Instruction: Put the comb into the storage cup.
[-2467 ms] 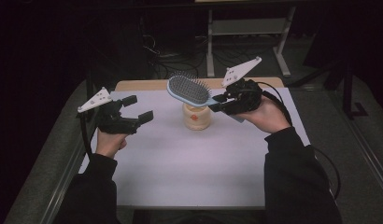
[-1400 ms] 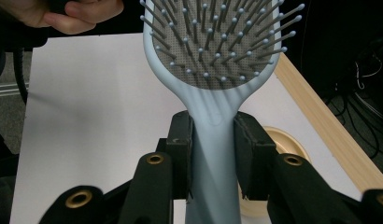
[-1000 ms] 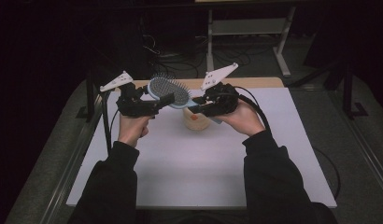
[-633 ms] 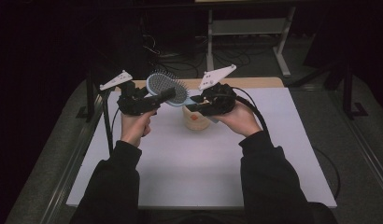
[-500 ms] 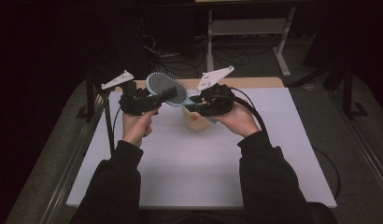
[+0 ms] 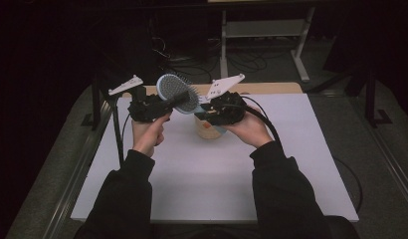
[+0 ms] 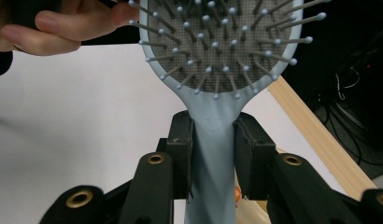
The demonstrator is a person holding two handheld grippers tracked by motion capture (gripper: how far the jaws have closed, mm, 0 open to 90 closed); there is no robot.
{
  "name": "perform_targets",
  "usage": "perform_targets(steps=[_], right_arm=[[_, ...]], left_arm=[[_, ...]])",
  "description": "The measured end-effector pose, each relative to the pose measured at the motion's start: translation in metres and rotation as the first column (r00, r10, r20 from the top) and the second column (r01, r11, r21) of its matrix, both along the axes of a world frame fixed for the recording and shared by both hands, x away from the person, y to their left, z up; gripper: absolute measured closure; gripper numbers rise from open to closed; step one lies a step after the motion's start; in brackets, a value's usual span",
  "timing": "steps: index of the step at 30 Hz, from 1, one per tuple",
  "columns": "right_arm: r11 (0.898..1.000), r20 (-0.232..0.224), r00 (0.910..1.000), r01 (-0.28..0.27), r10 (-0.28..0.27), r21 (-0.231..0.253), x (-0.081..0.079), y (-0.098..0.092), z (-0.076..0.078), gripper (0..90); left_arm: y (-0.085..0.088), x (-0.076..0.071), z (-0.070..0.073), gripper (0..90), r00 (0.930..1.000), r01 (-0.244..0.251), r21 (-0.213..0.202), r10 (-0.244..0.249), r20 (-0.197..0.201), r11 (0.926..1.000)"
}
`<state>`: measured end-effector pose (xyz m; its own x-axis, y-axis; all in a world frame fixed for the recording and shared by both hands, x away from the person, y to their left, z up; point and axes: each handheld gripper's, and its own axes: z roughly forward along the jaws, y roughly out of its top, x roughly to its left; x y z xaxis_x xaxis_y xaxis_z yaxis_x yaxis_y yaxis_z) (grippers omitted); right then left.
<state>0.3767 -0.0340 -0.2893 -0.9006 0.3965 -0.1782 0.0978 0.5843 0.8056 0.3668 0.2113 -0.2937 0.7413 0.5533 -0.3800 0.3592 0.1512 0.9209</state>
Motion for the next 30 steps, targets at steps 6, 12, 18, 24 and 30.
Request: perform_targets(steps=[6, 12, 18, 24, 30], right_arm=[[1.000, -0.004, 1.0000, -0.004, 0.004, 0.005, 0.001, 0.002, -0.002, 68.6], [1.000, -0.021, 0.9998, 0.006, -0.006, 0.017, 0.003, 0.003, -0.004, 68.2], [0.999, -0.050, 0.9986, 0.017, -0.016, 0.036, 0.007, 0.001, -0.006, 66.7], [0.997, -0.090, 0.9959, 0.019, -0.012, 0.072, 0.010, -0.005, -0.006, 59.6], [0.995, -0.117, 0.9929, 0.031, -0.020, 0.091, 0.013, -0.012, -0.005, 46.5]], left_arm=[[-0.001, -0.001, 0.002, 48.4, 0.9998, 0.006, 0.002, -0.006, 0.019, 1.0000], [-0.007, -0.003, 0.009, 53.1, 0.9984, 0.006, 0.038, -0.008, 0.057, 0.9992], [-0.012, -0.003, 0.012, 56.4, 0.9968, 0.019, 0.080, -0.025, 0.076, 0.9966], [-0.013, -0.002, 0.013, 57.4, 0.9960, 0.018, 0.090, -0.026, 0.085, 0.9958], [-0.010, 0.000, 0.017, 57.6, 0.9950, 0.006, 0.093, -0.015, 0.099, 0.9957]])
